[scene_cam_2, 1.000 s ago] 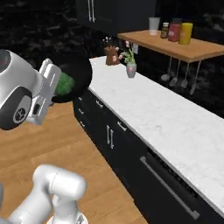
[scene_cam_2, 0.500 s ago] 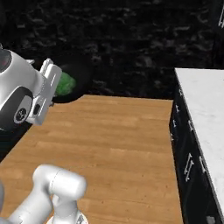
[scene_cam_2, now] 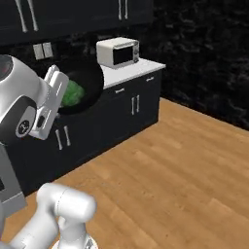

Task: Pick the broccoli from the sink and place it in the bowl. Then pick the bowl and place it in the microwave. Then close the microwave door and press the start button.

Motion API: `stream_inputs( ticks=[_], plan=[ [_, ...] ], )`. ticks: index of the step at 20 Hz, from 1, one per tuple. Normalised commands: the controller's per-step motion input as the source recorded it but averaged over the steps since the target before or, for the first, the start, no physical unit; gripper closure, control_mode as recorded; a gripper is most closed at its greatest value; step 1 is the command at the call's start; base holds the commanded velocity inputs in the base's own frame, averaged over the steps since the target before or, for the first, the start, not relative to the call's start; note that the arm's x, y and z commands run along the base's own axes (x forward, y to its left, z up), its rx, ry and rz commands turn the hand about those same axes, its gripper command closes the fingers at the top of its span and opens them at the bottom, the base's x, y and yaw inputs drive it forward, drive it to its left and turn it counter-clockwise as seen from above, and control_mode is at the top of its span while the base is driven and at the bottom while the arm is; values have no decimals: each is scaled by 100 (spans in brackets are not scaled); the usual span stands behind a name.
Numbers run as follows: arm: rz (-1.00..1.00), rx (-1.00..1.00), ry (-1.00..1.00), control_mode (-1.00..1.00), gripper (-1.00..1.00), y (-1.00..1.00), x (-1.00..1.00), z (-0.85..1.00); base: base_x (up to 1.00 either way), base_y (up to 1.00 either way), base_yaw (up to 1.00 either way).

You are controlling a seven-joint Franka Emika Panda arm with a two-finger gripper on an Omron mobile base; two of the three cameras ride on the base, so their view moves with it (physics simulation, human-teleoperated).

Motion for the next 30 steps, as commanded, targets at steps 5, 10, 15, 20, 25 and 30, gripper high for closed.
stream_inputs(
  ticks=[5, 10, 15, 20, 25, 30],
  plan=[
    [0, 0, 0, 100, 100, 0, 0, 0, 0, 0, 100],
    [0, 0, 0, 100, 100, 0, 0, 0, 0, 0, 100],
    [0, 0, 0, 100, 100, 0, 0, 0, 41, 1, 91],
    [0, 0, 0, 100, 100, 0, 0, 0, 77, 0, 86],
    [0, 0, 0, 100, 100, 0, 0, 0, 74, -20, 67],
    [0, 0, 0, 100, 100, 0, 0, 0, 26, -94, 29]
  ],
)
